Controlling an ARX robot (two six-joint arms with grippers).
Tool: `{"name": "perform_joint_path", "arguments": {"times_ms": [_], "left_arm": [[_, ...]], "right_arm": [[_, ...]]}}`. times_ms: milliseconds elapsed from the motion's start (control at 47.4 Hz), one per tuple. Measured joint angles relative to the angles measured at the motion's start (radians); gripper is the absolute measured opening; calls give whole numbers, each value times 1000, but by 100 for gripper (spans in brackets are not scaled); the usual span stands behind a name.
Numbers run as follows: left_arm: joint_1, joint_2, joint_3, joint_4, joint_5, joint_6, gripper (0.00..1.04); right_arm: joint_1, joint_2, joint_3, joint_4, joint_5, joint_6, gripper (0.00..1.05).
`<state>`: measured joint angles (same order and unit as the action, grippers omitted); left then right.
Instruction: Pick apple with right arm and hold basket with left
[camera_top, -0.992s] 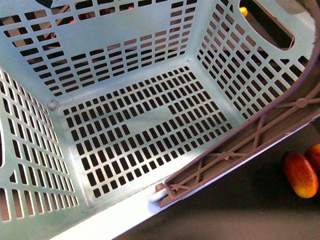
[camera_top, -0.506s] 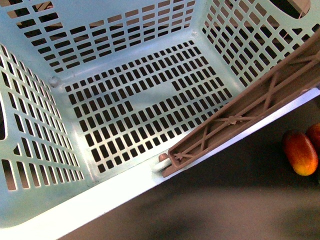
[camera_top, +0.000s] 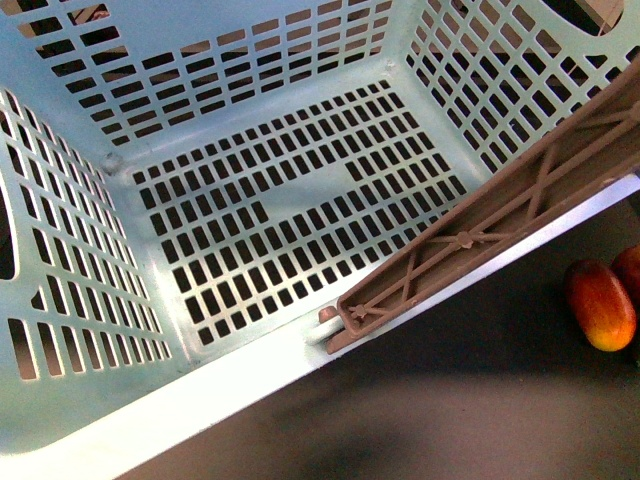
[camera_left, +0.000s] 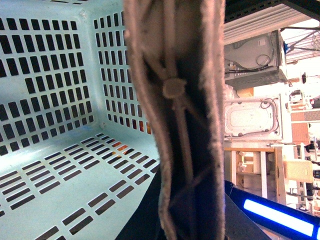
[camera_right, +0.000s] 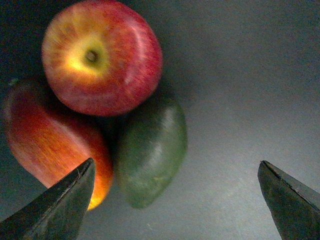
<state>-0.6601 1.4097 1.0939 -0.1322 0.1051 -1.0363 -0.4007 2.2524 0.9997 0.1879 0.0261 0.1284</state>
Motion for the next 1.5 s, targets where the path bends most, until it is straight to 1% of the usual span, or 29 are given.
{"name": "perform_joint_path", "arguments": {"times_ms": [190, 485, 802, 1013, 1055, 1140, 1308, 1414, 1498], "left_arm": [[0, 0, 0, 0, 0, 0, 7], [0, 0, 0, 0, 0, 0, 7], [0, 0, 0, 0, 0, 0, 7], [0, 0, 0, 0, 0, 0, 7], [0, 0, 0, 0, 0, 0, 7], [0, 0, 0, 0, 0, 0, 7], [0, 0, 0, 0, 0, 0, 7], [0, 0, 0, 0, 0, 0, 7], [0, 0, 0, 0, 0, 0, 7]], "right_arm": [[34, 69, 126, -47, -4, 28, 96], [52, 171, 293, -119, -10, 65, 96], [76, 249, 390, -158, -19, 89, 96], [87, 275, 404, -171, -13, 100, 95], [87, 277, 404, -175, -6, 105, 89], [86, 277, 404, -177, -2, 109, 80], [74, 244, 362, -156, -6, 101, 79], [57, 158, 280, -109, -24, 60, 79], [42, 52, 202, -63, -69, 36, 79]]}}
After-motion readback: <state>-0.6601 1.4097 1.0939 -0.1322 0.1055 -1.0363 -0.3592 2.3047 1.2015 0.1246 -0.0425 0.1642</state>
